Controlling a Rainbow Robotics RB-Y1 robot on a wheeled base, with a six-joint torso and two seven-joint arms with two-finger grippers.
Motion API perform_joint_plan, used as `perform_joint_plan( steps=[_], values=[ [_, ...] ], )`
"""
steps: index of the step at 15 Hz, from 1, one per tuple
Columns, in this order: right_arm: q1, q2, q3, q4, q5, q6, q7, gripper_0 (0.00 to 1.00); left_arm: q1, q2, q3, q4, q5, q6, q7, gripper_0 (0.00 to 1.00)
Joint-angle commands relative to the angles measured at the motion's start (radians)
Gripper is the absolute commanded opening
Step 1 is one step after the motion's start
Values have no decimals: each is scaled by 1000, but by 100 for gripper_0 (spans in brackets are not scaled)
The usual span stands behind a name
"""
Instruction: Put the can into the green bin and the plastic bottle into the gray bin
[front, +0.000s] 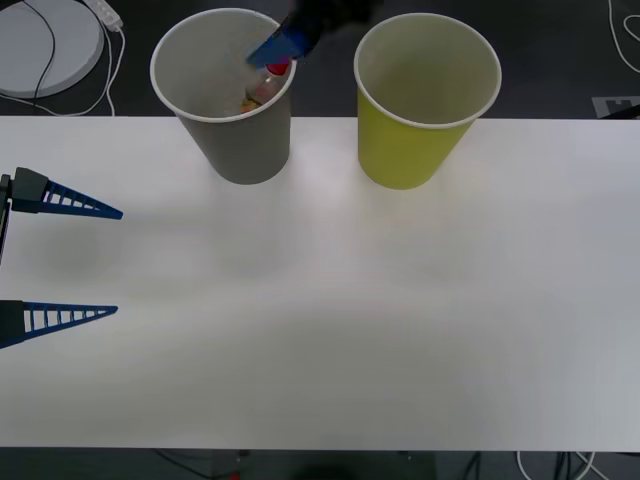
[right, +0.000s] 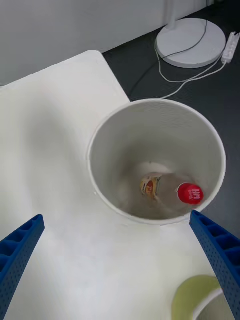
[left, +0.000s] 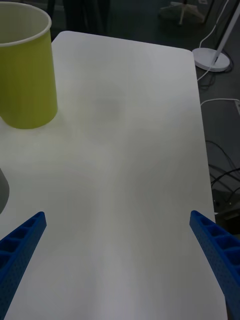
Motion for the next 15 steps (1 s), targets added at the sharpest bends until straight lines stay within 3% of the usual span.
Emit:
perform_joint_plan(
  steps=[1, 9, 15],
  values=[
    [113, -74, -41, -163, -16, 29, 0, 100, 0, 0, 0, 0, 0, 0, 0, 100],
    [512, -300, -153, -594, -27, 293, 20, 100, 0, 0, 0, 0, 0, 0, 0, 100],
    [819, -352, -348, -792, -34, 348, 127, 100, 0, 0, 0, 0, 0, 0, 0, 100]
  ],
)
